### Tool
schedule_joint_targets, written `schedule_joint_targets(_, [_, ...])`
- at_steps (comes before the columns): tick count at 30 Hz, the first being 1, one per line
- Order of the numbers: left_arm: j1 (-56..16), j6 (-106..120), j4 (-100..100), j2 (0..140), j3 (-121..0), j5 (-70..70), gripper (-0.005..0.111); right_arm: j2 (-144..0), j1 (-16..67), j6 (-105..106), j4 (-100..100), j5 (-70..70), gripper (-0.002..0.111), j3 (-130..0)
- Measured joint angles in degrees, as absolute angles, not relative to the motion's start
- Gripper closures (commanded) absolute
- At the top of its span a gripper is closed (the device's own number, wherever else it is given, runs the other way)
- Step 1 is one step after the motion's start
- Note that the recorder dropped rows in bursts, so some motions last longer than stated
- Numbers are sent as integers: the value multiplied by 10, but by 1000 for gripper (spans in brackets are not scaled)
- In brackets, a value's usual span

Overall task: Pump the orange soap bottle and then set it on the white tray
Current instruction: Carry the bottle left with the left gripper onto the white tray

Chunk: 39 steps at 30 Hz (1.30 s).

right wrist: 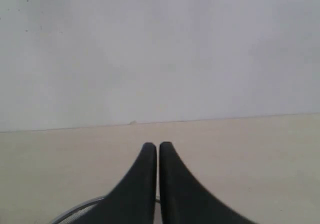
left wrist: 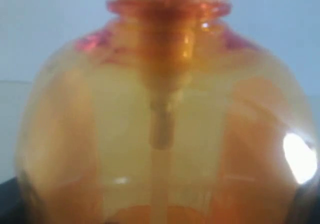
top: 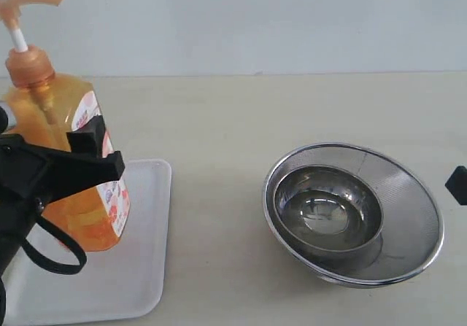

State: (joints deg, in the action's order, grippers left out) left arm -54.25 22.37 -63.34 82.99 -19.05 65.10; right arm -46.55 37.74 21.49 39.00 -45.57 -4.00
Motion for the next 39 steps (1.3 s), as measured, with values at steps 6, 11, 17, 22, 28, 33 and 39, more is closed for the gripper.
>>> schedule_joint_targets(6, [-526,192,-613,840,-176,654,102,-465,377,210,385,-454,108,-40])
schedule_joint_targets(11, [-507,186,-600,880,-176,654,102,-465,377,210,384,-454,108,-40])
schedule_joint_targets(17, [-503,154,-583,907,-179,652,102,-465,377,209,383,-454,108,-40])
schedule_joint_targets(22, [-503,151,-578,914,-185,654,102,-465,377,209,383,-454,108,-40])
schedule_joint_targets(28, [-503,148,-586,926,-185,654,102,-465,377,209,382,-454,108,-40])
schedule_joint_targets(33, [-503,144,-594,927,-185,657,102,-465,377,209,380,-454,108,-40])
schedule_joint_targets(39, [-503,144,-594,927,-185,657,83,-465,377,209,380,-454,108,-40])
